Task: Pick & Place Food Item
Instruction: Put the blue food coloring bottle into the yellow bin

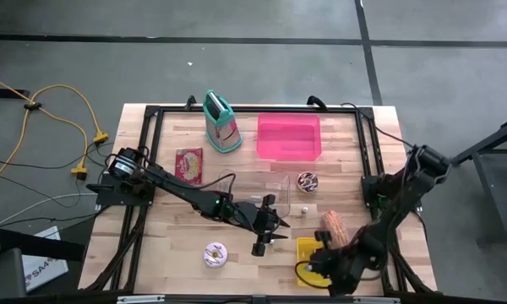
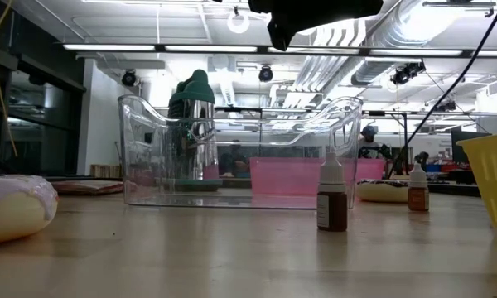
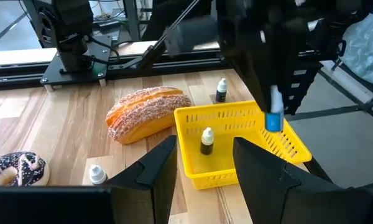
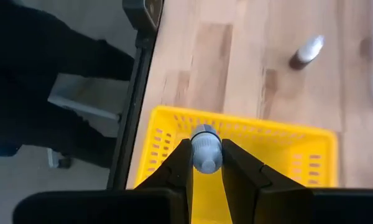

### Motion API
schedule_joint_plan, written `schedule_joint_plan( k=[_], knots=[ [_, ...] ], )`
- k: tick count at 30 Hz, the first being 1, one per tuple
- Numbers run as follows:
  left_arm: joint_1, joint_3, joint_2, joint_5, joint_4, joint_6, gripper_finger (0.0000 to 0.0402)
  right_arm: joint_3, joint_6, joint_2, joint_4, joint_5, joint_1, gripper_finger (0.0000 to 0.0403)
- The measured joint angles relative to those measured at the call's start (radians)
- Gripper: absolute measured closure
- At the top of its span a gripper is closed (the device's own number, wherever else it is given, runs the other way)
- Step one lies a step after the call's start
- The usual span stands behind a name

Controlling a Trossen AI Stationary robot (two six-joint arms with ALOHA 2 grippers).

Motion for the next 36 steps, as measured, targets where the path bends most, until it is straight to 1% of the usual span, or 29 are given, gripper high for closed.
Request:
schedule_joint_plan(
  k=[4, 8, 15, 25, 31, 36],
  knots=[
    [0.0, 0.0, 0.0, 0.0, 0.0, 0.0, 0.0249, 0.008, 0.052, 0.065, -0.021, -0.048, 0.0, 0.035],
    [0.0, 0.0, 0.0, 0.0, 0.0, 0.0, 0.0249, 0.01, 0.11, 0.091, -0.049, -0.084, 0.0, 0.035],
    [0.0, 0.0, 0.0, 0.0, 0.0, 0.0, 0.0249, 0.01, 0.166, 0.092, -0.106, -0.082, 0.0, 0.035],
    [0.0, 0.0, 0.0, 0.0, 0.0, 0.0, 0.0249, 0.01, 0.259, 0.105, -0.102, -0.083, 0.013, 0.035],
    [0.0, 0.0, 0.0, 0.001, 0.0, 0.0, 0.0249, 0.01, 0.279, 0.138, -0.096, -0.091, 0.033, 0.035],
    [0.0, 0.0, 0.0, 0.0, 0.0, 0.0, 0.0249, 0.01, 0.318, 0.139, -0.094, -0.09, 0.033, 0.035]
  ],
)
